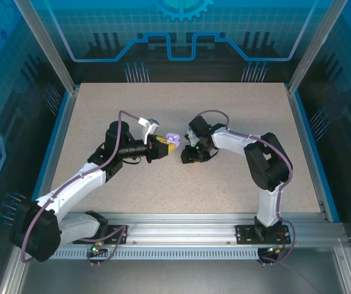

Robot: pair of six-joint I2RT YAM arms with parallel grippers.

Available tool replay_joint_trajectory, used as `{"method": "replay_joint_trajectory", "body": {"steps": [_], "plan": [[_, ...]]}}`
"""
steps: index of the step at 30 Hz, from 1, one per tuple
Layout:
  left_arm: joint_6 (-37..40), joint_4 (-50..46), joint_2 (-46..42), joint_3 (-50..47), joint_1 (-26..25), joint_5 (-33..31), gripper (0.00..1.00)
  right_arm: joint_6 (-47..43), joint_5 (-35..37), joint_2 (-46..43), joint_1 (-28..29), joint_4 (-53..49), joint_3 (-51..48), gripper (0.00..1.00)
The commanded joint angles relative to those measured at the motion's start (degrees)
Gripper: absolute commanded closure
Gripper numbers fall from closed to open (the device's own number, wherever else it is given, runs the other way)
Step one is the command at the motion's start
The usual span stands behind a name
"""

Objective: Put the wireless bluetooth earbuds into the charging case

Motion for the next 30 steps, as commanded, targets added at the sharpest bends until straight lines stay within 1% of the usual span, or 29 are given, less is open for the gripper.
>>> {"method": "replay_joint_trajectory", "body": {"steps": [1,6,20,30], "plan": [[1.8,-0.9,-0.9,-0.2,0.7,-0.5,0.93,1.2,1.5,1.4,0.6,-0.4,2.1,0.57],[1.9,-0.9,-0.7,-0.1,0.7,-0.4,0.93,1.0,4.7,2.6,0.6,-2.0,3.8,0.57],[2.2,-0.9,0.3,0.4,0.7,-0.4,0.93,-1.8,8.6,7.3,1.7,-7.0,10.4,0.57],[2.3,-1.0,0.2,0.4,0.7,-0.5,0.93,-3.0,17.3,8.4,4.2,-9.6,12.3,0.59]]}}
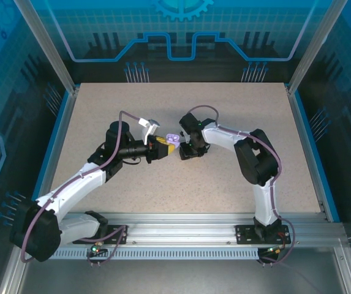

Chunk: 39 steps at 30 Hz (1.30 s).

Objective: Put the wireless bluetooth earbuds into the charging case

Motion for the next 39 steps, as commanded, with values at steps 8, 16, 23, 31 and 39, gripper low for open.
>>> {"method": "replay_joint_trajectory", "body": {"steps": [8,16,23,31,39], "plan": [[1.1,0.3,0.2,0.4,0.6,-0.4,0.93,-2.6,8.6,3.1,2.8,-2.9,3.8,0.57],[0.9,0.4,0.2,0.4,0.6,-0.3,0.93,-3.6,11.3,5.0,3.3,-4.3,5.7,0.61],[0.9,0.4,0.3,0.5,0.6,-0.3,0.93,-4.0,12.3,6.7,3.6,-4.7,6.6,0.62],[1.0,0.3,0.1,0.5,0.6,-0.2,0.93,-3.7,14.0,7.6,4.0,-5.7,7.0,0.68],[0.9,0.3,0.1,0.6,0.7,-0.2,0.93,-2.8,14.3,6.5,3.5,-5.5,6.1,0.75]]}}
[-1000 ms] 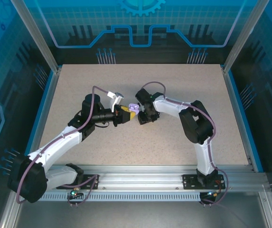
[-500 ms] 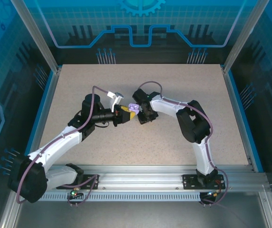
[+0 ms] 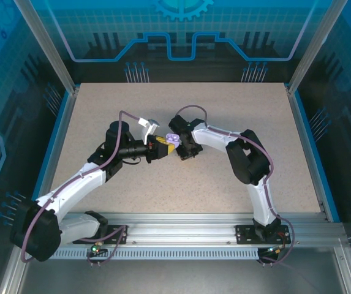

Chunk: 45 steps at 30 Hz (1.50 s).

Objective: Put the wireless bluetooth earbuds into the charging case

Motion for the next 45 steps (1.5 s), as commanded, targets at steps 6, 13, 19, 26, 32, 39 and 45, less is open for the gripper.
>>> {"method": "replay_joint_trajectory", "body": {"steps": [6,13,19,26,32,39,45], "plan": [[1.3,-0.6,-0.1,0.7,0.5,-0.2,0.93,1.8,1.0,-1.4,-2.3,1.9,-3.2,0.78],[1.2,-0.6,0.5,0.4,0.5,-0.3,0.93,3.2,-3.9,-5.4,-5.4,5.3,-7.3,0.78],[0.7,-0.2,1.8,0.2,0.5,-0.5,0.93,5.6,-10.3,-9.5,-8.6,10.3,-12.2,0.79],[-0.5,2.1,5.8,-0.9,0.4,-1.7,0.93,6.8,-14.8,-13.7,-11.7,13.5,-16.4,0.79],[-1.8,5.4,10.9,-1.8,-0.1,-2.4,0.93,7.7,-17.5,-16.9,-13.8,15.5,-19.6,0.79],[-3.5,9.7,16.4,-2.4,-1.3,-4.8,0.93,9.6,-21.7,-22.3,-16.0,18.2,-23.2,0.79],[-4.1,12.6,21.0,-2.0,-3.2,-7.4,0.93,11.4,-24.9,-27.6,-17.2,19.1,-24.7,0.79]]}}
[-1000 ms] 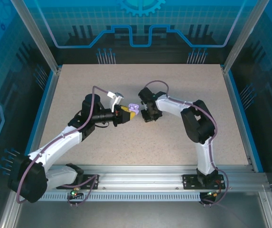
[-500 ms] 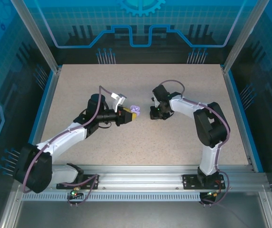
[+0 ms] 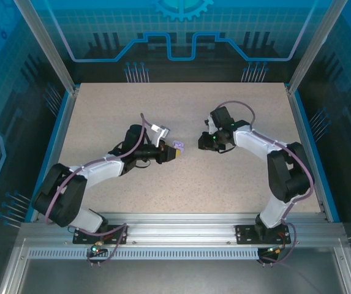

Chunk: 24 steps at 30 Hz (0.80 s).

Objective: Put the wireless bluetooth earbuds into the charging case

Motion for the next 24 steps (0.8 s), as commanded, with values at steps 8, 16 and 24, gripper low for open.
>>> {"method": "replay_joint_trajectory", "body": {"steps": [8,16,24], "plan": [[-1.3,7.4,6.8,0.8,-3.4,-4.0,0.93,5.2,-8.0,-9.7,-1.1,3.8,-1.7,0.79],[-0.1,11.5,7.8,1.4,-5.7,-5.0,0.93,8.4,-10.7,-14.1,-0.2,6.4,-2.6,0.79],[0.4,16.8,6.7,1.3,-7.1,-7.1,0.94,10.5,-10.8,-16.5,0.9,8.7,-2.9,0.79]]}}
